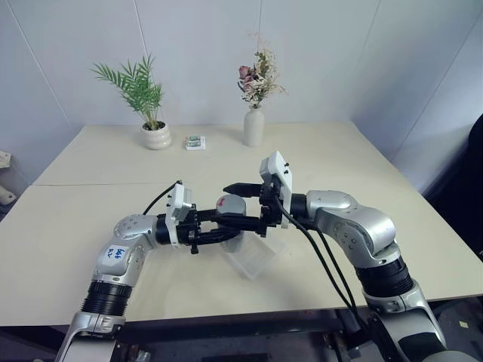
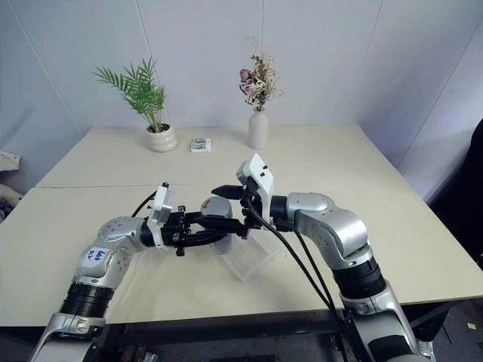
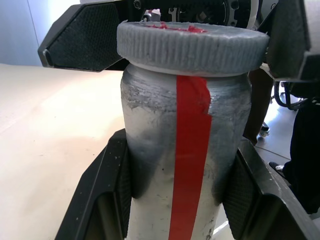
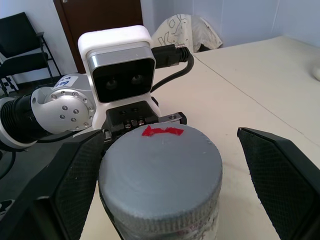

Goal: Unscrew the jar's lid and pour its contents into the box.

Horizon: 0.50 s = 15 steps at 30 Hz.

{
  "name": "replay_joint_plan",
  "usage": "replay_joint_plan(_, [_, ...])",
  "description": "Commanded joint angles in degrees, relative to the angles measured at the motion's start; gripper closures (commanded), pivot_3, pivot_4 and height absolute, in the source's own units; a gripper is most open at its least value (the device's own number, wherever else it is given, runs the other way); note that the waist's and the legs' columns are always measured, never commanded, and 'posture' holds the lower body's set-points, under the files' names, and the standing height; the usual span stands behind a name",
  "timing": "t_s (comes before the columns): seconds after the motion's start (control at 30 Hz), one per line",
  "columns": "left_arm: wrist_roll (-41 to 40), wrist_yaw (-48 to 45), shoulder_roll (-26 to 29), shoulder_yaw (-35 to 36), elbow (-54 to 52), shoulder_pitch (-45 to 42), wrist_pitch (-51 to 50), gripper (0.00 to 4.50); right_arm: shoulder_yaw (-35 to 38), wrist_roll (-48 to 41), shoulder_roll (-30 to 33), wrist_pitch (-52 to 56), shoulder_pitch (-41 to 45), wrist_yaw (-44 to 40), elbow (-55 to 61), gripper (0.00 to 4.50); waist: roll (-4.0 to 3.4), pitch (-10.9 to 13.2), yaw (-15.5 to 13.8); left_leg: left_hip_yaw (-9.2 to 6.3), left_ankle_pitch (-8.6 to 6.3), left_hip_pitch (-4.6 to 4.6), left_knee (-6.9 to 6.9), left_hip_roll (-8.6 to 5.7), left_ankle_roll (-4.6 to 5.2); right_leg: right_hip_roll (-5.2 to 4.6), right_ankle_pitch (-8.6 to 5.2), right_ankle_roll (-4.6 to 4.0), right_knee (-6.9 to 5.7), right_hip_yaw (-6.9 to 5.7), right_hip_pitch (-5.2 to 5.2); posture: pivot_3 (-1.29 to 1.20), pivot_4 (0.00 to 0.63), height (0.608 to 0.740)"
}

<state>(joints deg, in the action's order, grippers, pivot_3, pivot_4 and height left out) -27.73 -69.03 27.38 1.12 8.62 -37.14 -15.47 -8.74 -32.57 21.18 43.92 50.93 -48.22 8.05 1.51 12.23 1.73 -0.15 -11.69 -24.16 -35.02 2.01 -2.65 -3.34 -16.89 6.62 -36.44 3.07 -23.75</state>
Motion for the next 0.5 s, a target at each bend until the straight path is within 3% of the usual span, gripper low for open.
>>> replay_joint_plan(0.03, [-1.08, -0.1, -0.17, 0.41, -2.28, -0.12, 0.36, 2.55, 2.06, 0.46, 0.97, -1.71, 1.22, -0.57, -0.45, 0.04, 0.0, 0.0, 0.01, 0.0, 0.0, 0.0, 0.0, 0.0, 0.0, 0.0, 0.0, 0.0, 0.0, 0.0, 0.0, 0.0, 0.15, 0.74])
replay_joint_plan(0.5, [-1.14, 0.07, -0.26, 0.29, -2.23, -0.17, 0.44, 2.55, 3.39, -0.78, 3.14, -1.97, 0.3, -2.19, -0.18, 0.04, 0.0, 0.0, 0.02, 0.0, 0.0, 0.0, 0.0, 0.0, 0.0, 0.0, 0.0, 0.0, 0.0, 0.0, 0.0, 0.0, 0.15, 0.74])
